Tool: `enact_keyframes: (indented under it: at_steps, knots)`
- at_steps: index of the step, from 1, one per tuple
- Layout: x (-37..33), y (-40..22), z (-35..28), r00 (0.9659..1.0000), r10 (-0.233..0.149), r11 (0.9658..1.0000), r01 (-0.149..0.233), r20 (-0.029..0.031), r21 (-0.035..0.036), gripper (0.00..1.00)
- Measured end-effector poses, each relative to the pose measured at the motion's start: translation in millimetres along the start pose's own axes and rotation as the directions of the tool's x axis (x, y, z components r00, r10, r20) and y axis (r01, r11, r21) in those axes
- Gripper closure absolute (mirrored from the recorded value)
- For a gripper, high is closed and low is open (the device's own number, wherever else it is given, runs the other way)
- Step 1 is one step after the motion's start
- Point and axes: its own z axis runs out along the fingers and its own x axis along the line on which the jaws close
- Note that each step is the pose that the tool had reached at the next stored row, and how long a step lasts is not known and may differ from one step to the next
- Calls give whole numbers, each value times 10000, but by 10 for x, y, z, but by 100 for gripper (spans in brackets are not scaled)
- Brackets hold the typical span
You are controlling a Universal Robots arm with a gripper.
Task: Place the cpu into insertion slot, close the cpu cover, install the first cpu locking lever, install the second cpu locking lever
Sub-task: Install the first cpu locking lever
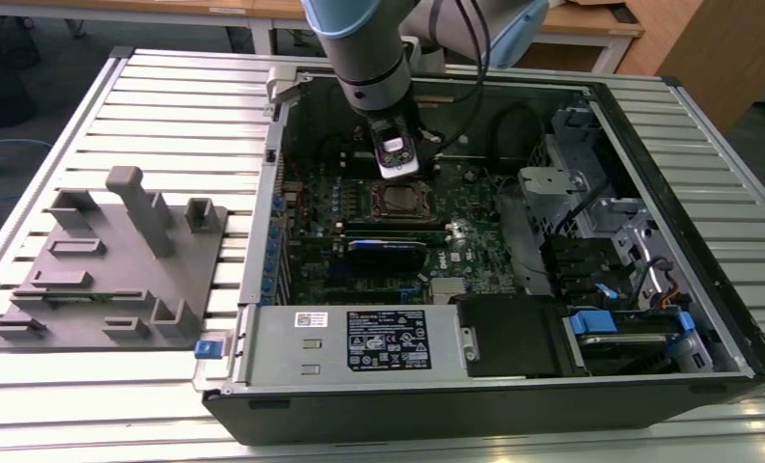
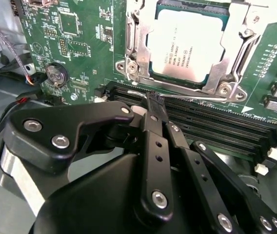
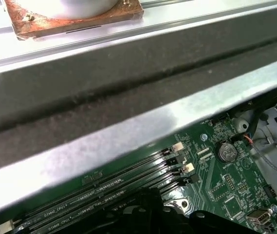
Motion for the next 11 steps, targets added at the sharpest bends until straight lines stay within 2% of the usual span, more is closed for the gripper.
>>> enact_keyframes:
  at_steps: [6,11]
  knots:
    - [25,-6,7,10000,-4,10000,4,6,-9,89]
    - [30,-13,27,10000,-25,10000,25,61,11,89]
